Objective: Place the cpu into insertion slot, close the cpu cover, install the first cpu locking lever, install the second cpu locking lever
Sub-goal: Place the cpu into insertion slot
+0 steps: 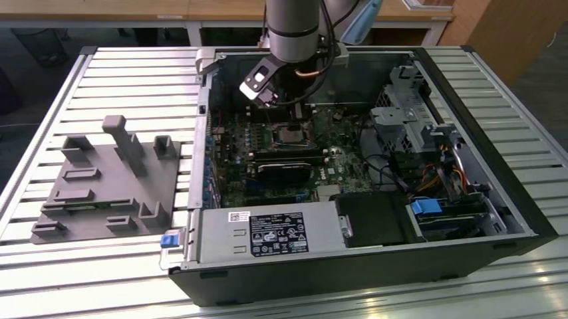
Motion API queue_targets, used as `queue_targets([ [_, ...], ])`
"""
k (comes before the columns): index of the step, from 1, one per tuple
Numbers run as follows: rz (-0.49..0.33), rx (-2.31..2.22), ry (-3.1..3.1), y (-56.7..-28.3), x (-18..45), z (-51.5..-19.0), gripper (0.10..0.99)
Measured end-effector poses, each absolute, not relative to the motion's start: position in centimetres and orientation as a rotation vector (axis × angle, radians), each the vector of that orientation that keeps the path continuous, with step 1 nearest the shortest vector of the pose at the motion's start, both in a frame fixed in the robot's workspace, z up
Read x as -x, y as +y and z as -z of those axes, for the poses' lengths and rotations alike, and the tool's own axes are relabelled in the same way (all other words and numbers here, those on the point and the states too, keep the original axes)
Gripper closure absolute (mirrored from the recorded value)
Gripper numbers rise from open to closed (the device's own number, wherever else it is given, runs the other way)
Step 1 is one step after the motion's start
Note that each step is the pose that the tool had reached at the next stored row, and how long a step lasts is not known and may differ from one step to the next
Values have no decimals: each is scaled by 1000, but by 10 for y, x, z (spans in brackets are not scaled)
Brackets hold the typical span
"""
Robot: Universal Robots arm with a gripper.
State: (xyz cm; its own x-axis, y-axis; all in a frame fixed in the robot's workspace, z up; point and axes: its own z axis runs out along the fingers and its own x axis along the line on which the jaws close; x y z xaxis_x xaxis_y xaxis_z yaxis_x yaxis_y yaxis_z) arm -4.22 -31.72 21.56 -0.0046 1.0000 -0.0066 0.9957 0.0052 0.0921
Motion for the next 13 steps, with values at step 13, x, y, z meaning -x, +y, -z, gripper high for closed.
queue_targets([
  [13, -99, -2168, 2178, -317, 42, -223, 965],
])
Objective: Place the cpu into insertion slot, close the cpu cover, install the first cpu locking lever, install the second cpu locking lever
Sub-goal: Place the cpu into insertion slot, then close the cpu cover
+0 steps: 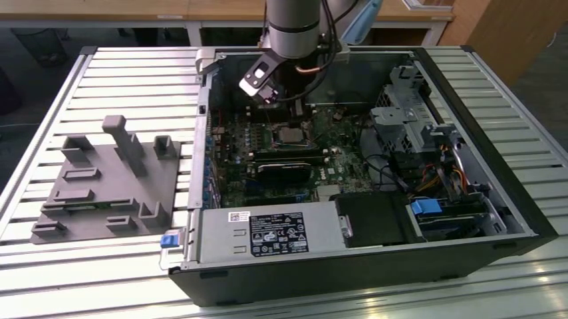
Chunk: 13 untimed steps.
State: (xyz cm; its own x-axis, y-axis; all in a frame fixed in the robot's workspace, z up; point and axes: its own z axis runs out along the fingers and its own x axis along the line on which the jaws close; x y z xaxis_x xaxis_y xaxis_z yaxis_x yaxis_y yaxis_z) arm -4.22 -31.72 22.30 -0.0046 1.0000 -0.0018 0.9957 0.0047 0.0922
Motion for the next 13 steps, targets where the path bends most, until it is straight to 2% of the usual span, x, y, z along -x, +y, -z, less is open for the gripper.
queue_targets([
  [13, -100, -2169, 2179, -317, 42, -229, 965],
])
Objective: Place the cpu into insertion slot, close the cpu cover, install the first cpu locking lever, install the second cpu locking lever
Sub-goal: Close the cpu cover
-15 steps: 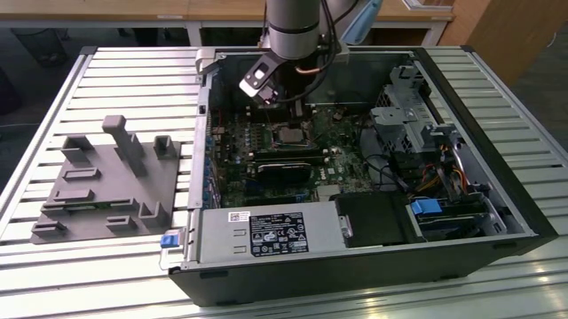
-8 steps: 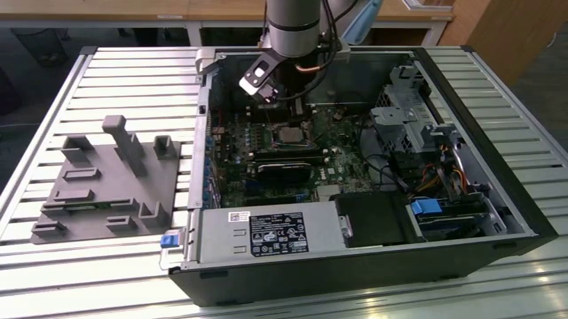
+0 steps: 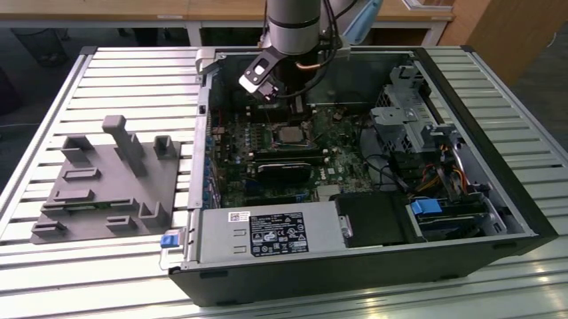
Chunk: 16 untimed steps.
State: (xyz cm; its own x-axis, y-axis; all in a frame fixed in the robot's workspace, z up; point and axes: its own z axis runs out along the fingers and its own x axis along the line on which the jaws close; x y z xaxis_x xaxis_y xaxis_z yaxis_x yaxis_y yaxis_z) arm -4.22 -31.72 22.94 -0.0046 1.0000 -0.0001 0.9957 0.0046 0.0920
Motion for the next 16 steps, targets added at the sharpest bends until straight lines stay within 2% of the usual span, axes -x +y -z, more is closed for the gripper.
queue_targets([
  [16, -102, -2173, 2183, -317, 42, -247, 965],
])
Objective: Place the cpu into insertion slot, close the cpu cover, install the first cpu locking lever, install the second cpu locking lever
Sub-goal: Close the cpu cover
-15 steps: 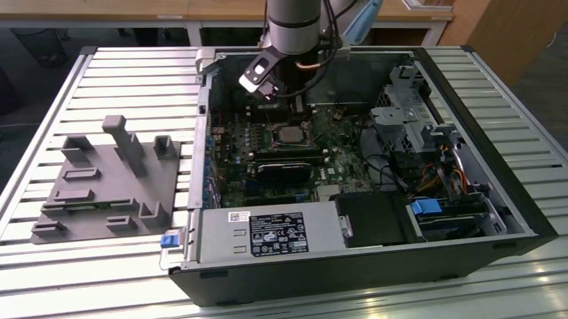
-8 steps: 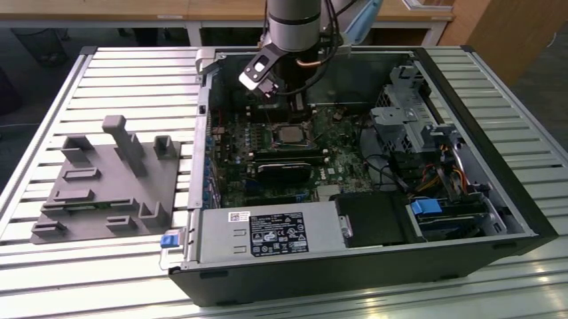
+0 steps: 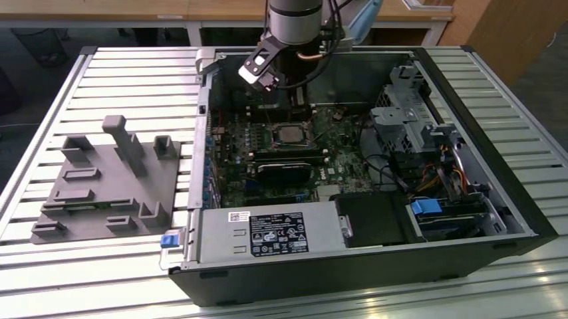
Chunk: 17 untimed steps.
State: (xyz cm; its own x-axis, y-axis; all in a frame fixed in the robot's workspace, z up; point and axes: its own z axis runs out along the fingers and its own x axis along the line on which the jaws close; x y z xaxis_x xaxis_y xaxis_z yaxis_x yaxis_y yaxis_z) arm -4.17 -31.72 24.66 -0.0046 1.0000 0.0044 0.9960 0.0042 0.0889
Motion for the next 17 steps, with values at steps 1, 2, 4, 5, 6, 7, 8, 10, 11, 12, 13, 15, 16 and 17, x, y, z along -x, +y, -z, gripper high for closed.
queue_targets([
  [1, -102, -2174, 2183, -317, 42, -248, 965],
  [2, -102, -2174, 2184, -317, 42, -251, 965],
  [4, -102, -2176, 2185, -317, 42, -256, 965],
  [5, -102, -2176, 2186, -317, 42, -260, 965],
  [6, -102, -2177, 2186, -317, 42, -263, 965],
  [7, -102, -2177, 2186, -317, 42, -266, 965],
  [8, -102, -2178, 2187, -317, 42, -268, 965],
  [10, -102, -2178, 2187, -318, 42, -268, 965],
  [11, -102, -2178, 2187, -318, 42, -268, 965],
  [12, -102, -2178, 2187, -319, 42, -268, 965],
  [13, -102, -2178, 2187, -321, 42, -268, 965],
  [15, -102, -2178, 2186, -325, 42, -268, 965],
  [16, -101, -2179, 2186, -328, 42, -268, 965],
  [17, -101, -2179, 2186, -329, 41, -268, 965],
])
